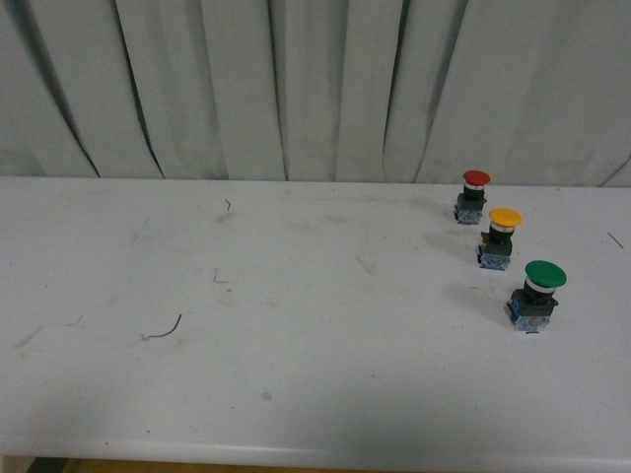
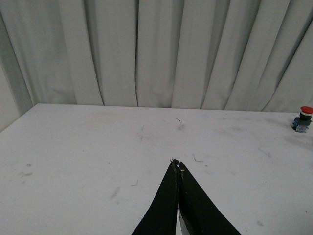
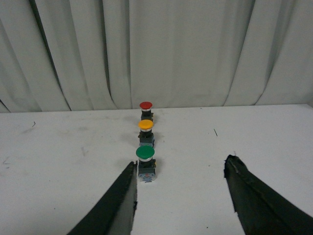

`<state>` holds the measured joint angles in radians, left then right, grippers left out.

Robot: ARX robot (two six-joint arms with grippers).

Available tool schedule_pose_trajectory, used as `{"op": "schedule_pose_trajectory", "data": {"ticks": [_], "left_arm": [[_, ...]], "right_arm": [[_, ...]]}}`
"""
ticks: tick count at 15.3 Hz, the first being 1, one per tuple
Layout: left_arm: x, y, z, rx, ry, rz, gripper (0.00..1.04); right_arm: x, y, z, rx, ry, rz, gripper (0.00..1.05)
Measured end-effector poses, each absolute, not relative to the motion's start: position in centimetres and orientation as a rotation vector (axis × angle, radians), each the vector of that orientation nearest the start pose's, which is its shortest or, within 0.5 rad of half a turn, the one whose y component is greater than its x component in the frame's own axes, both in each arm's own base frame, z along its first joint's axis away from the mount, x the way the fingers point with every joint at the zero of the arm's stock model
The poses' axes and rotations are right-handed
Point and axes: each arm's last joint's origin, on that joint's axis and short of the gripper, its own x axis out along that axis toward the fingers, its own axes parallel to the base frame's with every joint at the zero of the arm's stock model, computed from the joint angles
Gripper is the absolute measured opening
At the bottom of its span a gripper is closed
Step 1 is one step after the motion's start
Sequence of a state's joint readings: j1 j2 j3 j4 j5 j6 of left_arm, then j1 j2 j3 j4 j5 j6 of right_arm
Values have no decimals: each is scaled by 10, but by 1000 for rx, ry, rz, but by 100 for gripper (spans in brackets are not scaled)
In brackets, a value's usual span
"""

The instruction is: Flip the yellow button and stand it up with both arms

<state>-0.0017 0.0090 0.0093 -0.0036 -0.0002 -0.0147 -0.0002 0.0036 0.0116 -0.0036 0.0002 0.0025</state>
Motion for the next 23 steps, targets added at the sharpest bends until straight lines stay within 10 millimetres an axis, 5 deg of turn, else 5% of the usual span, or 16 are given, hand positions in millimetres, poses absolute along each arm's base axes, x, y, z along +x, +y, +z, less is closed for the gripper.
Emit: {"op": "schedule_pose_trajectory", "data": {"ticks": [4, 12, 18, 22, 23], "left_arm": [[98, 0, 166, -15, 3, -2, 2], [98, 0, 166, -15, 3, -2, 2], [98, 0, 166, -15, 3, -2, 73], [98, 0, 166, -15, 3, -2, 86], [98, 0, 166, -15, 3, -2, 98]], "right_arm": [[97, 0, 167, 2, -4, 0, 99], [97, 0, 167, 2, -4, 0, 98], [97, 0, 167, 2, -4, 0, 98], [97, 0, 167, 2, -4, 0, 98], [97, 0, 167, 2, -4, 0, 98]]}}
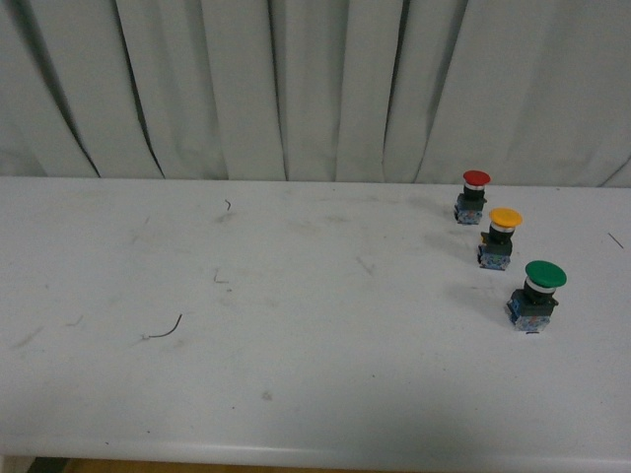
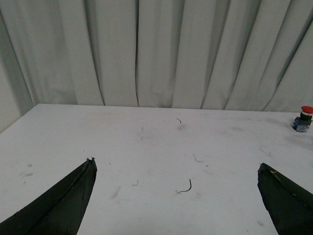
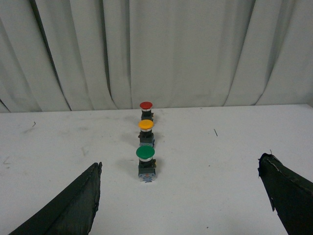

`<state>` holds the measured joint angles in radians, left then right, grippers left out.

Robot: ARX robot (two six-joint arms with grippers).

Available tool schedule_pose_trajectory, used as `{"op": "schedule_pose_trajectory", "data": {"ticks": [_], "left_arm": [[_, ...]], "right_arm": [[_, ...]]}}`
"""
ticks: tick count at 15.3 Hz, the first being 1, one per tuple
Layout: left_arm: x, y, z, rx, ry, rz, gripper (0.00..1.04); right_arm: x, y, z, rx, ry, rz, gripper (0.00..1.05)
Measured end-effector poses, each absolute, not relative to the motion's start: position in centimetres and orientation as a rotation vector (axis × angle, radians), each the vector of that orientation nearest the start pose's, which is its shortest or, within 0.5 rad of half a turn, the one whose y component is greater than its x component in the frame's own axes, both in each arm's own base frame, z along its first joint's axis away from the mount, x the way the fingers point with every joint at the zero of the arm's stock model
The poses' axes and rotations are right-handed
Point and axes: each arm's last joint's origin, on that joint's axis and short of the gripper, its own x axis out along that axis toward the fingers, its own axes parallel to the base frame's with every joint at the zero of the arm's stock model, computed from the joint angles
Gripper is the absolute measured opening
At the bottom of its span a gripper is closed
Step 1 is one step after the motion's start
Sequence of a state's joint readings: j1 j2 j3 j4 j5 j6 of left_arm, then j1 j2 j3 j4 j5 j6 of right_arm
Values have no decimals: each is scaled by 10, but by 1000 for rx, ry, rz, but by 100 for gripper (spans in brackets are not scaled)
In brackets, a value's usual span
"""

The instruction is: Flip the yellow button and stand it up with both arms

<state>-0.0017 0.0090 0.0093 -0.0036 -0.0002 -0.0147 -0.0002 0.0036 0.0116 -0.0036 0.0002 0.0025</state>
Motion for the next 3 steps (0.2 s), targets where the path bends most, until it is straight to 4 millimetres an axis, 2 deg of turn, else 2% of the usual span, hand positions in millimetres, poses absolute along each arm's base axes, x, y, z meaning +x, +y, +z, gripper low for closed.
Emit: {"op": "schedule_pose_trajectory", "data": {"ticks": [3], "left_arm": [[98, 0, 166, -14, 3, -2, 98]], "right_arm": [[97, 0, 167, 2, -4, 0, 98]]}}
